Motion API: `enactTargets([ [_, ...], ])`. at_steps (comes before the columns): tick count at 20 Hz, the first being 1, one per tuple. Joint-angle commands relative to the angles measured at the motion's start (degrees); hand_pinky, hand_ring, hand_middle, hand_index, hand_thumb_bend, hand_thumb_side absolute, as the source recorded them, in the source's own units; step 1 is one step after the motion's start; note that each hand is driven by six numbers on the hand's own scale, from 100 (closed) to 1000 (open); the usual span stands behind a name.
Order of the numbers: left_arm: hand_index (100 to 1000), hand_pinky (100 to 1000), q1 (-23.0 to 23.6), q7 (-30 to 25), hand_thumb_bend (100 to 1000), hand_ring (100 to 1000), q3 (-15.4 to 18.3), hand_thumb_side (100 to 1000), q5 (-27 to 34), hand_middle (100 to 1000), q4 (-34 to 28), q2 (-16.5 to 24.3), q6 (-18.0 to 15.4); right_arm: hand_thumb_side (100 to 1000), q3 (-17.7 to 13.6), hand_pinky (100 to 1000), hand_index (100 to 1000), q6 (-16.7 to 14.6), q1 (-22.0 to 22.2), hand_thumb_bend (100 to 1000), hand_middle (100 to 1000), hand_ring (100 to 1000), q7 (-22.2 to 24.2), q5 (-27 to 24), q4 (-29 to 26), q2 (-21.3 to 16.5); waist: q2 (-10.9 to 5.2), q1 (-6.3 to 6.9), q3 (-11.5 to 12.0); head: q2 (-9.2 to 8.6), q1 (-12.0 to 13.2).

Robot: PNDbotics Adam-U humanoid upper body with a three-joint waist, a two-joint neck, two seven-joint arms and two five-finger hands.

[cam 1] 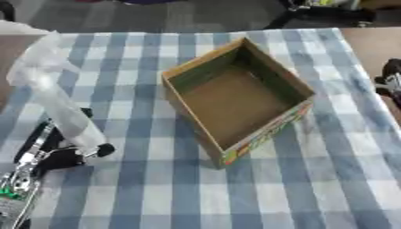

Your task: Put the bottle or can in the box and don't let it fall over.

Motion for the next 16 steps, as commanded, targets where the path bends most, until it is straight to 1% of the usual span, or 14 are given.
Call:
enactTargets([
  [1, 726, 874, -0.3, 1.1, 907, 574, -0.2, 277, 0.5, 717, 0.3, 0.3, 0.2, 513, -0.1, 764, 792, -0.1, -0.6, 193, 900, 765, 0.0, -0.1, -0.6, -0.6, -0.57, -0.08, 0.0, -0.89, 0.2],
  [3, 710, 874, -0.3, 1.8, 848, 572, -0.2, 250, 0.7, 714, 0.5, 0.3, 0.3, 514, -0.1, 764, 793, -0.1, -0.6, 192, 900, 765, 0.0, -0.1, -0.6, -0.6, -0.58, -0.08, -0.1, -0.95, 0.2],
  [5, 666, 872, -0.3, 2.4, 757, 568, -0.2, 221, 0.9, 704, 0.8, 0.2, 0.5, 515, -0.1, 764, 793, -0.1, -0.6, 192, 900, 765, 0.0, -0.1, -0.6, -0.6, -0.58, -0.07, -0.1, -1.04, 0.3],
  [6, 662, 871, -0.4, 2.8, 749, 568, -0.2, 218, 1.1, 703, 0.9, 0.2, 0.6, 515, -0.1, 764, 793, -0.1, -0.6, 192, 900, 765, 0.0, -0.1, -0.6, -0.6, -0.58, -0.06, 0.0, -1.05, 0.3],
  [7, 628, 870, -0.4, 3.1, 675, 566, -0.2, 191, 1.2, 696, 1.1, 0.2, 0.8, 515, -0.1, 764, 793, -0.1, -0.6, 191, 900, 765, 0.0, -0.2, -0.6, -0.6, -0.58, -0.07, 0.0, -1.07, 0.3],
  [8, 622, 870, -0.4, 3.5, 660, 565, -0.2, 183, 1.3, 695, 1.2, 0.2, 0.9, 515, -0.1, 764, 793, -0.1, -0.6, 191, 900, 765, 0.0, -0.2, -0.6, -0.6, -0.58, -0.07, 0.0, -1.07, 0.4],
  [9, 581, 870, -0.5, 3.8, 590, 564, -0.2, 142, 1.5, 690, 1.4, 0.1, 1.0, 516, -0.1, 764, 792, -0.1, -0.5, 190, 900, 765, 0.0, -0.2, -0.6, -0.5, -0.57, -0.08, -0.1, -1.1, 0.4],
  [11, 552, 870, -0.5, 4.2, 571, 564, -0.3, 100, 1.9, 689, 1.6, 0.1, 1.1, 517, -0.1, 764, 793, -0.1, -0.5, 189, 900, 765, 0.0, -0.3, -0.6, -0.5, -0.55, -0.1, -0.1, -1.12, 0.4],
  [16, 512, 871, -0.6, 4.2, 544, 565, -0.4, 100, 2.9, 689, 2.0, 0.1, 1.3, 519, -0.1, 764, 793, -0.1, -0.4, 186, 900, 765, 0.0, -0.3, -0.6, -0.6, -0.48, -0.16, -0.1, -1.11, 0.4],
])
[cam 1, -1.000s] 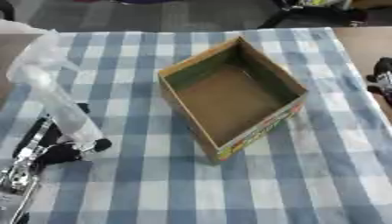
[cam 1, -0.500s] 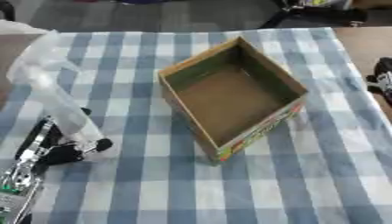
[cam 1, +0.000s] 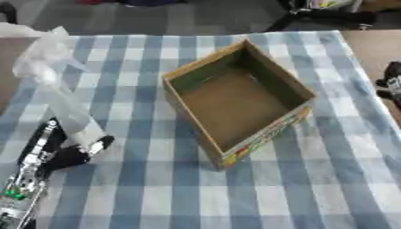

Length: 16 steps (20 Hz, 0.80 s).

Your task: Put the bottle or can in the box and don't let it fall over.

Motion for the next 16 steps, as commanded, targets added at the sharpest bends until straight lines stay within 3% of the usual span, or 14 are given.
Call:
enactTargets([
  [1, 492, 872, 0.0, 0.1, 535, 565, -0.1, 100, 0.5, 688, 0.8, 0.7, 0.3, 519, -0.1, 764, 793, -0.1, -0.4, 185, 900, 765, 0.0, -0.3, -0.6, -0.6, -0.48, -0.17, -0.1, -0.7, 0.2],
  [8, 392, 873, 0.2, 0.1, 518, 563, 0.3, 100, 1.3, 679, 0.1, 0.7, -0.2, 523, -0.1, 764, 793, -0.1, -0.3, 181, 900, 765, 0.0, -0.4, -0.5, -0.7, -0.53, -0.15, 0.0, -0.68, 0.1],
  [16, 372, 873, 0.0, 0.5, 536, 562, 1.1, 100, 0.9, 673, -3.1, 1.2, 0.1, 524, -0.2, 764, 793, -0.1, -0.2, 178, 900, 765, -0.1, -0.4, -0.5, -0.8, -0.67, -0.01, 0.1, -0.5, -0.1],
])
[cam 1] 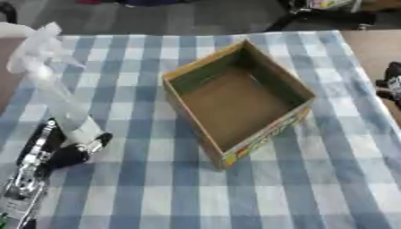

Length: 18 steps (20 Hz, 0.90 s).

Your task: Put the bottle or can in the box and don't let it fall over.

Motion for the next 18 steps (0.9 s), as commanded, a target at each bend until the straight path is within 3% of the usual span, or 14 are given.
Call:
enactTargets([
  [1, 371, 873, -0.5, 0.2, 538, 562, 0.8, 100, -0.3, 672, -2.3, 1.3, 0.4, 524, -0.2, 765, 793, -0.1, -0.5, 178, 900, 765, -0.1, -0.3, -0.6, -0.8, -0.69, 0.02, 0.1, -0.49, -0.1],
  [13, 360, 872, -2.2, 0.6, 548, 561, 0.9, 100, -3.0, 665, -7.8, 2.6, 1.7, 525, -0.2, 765, 791, -0.1, -0.3, 172, 900, 765, -0.2, -0.3, -0.8, -1.0, -0.9, 0.27, 0.2, -0.34, -0.3],
  [18, 362, 872, -5.1, -0.4, 543, 562, -0.3, 100, -3.3, 666, -9.2, 3.5, 2.6, 524, -0.1, 765, 791, -0.2, -0.3, 170, 900, 765, -0.2, -0.4, -0.9, -1.0, -1.17, 0.41, 0.2, -0.17, -0.5],
])
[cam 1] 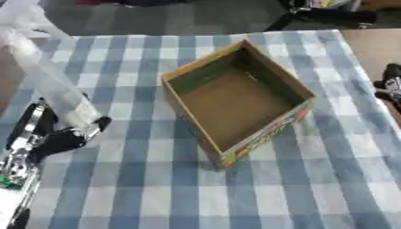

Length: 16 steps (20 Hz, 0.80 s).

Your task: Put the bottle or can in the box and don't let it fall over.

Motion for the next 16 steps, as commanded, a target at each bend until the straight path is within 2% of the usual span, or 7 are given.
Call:
enactTargets([
  [1, 362, 872, -2.6, -0.8, 542, 562, -0.8, 100, -0.2, 666, -1.9, 2.3, 0.7, 524, -0.1, 765, 791, -0.1, -0.5, 170, 900, 765, -0.1, -0.3, -0.9, -1.1, -1.21, 0.06, -0.1, -0.16, -0.2],
  [6, 370, 870, -9.0, -2.8, 531, 561, -3.9, 100, -0.1, 665, -1.8, 2.2, 2.1, 522, 0.1, 765, 791, -0.1, -0.4, 168, 899, 765, 0.0, -0.3, -0.9, -1.1, -1.74, 0.18, -0.4, 0.13, -0.3],
  [10, 373, 869, -15.2, -4.3, 524, 561, -6.6, 100, -0.4, 665, -0.2, 0.5, 3.1, 521, 0.4, 765, 791, -0.1, -0.6, 167, 899, 765, 0.4, -0.3, -1.0, -0.9, -2.05, 0.14, -0.9, 0.14, -0.3],
  [16, 375, 869, -22.1, -5.5, 515, 563, -9.5, 100, -1.5, 666, 3.1, -1.8, 3.6, 521, 0.9, 765, 791, 0.0, -1.1, 164, 899, 765, 1.0, -0.2, -1.1, -0.6, -2.17, 0.17, -2.2, -0.03, -0.4],
])
